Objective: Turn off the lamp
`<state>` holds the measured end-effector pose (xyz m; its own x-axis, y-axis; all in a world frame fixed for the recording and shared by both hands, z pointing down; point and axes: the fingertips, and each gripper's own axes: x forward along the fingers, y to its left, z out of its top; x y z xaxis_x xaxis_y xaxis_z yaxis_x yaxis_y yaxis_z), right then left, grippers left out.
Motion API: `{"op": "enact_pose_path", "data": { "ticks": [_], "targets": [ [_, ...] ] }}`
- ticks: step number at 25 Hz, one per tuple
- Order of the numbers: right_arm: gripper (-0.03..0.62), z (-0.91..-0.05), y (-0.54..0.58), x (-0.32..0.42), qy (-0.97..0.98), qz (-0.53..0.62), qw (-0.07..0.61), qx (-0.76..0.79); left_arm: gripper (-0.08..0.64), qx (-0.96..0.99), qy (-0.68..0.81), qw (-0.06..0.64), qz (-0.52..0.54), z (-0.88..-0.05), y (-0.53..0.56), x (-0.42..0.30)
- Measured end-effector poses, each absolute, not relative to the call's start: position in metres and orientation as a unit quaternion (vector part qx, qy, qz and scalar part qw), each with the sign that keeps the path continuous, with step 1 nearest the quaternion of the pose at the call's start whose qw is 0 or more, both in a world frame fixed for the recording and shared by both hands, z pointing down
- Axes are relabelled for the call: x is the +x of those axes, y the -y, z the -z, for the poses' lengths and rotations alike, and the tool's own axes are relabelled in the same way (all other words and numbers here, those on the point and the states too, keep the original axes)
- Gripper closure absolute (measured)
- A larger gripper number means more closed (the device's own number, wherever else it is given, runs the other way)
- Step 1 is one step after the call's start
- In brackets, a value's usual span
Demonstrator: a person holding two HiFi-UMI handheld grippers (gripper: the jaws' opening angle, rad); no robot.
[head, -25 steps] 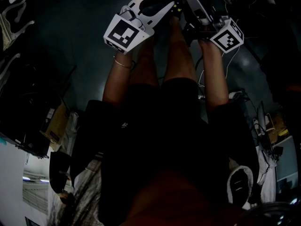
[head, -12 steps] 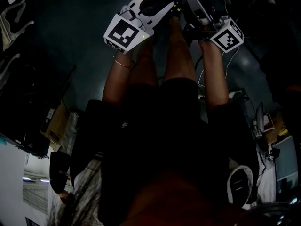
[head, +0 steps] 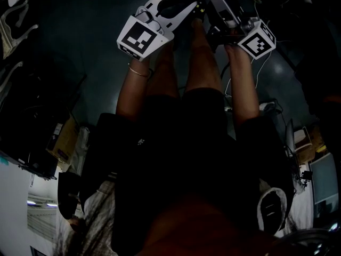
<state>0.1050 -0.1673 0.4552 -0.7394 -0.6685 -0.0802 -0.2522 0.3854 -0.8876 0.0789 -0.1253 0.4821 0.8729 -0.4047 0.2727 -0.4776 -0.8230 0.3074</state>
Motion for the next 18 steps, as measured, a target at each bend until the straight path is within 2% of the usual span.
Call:
{"op": "enact_pose_path", "data": {
  "ticks": [7,18],
  "targets": [
    [0.523,-0.4537,0.1681,0.1064,-0.794,0.481,0.239,-0.284,0.537,0.948,0.236,0.188,-0.098,-0.483,0.1267,0.078],
    [0.523,-0.4569,0.1658,0.105,-0.806,0.469,0.214,-0.292,0.537,0.946,0.238,0.197,-0.097,-0.4893,0.1252,0.0789]
  ]
}}
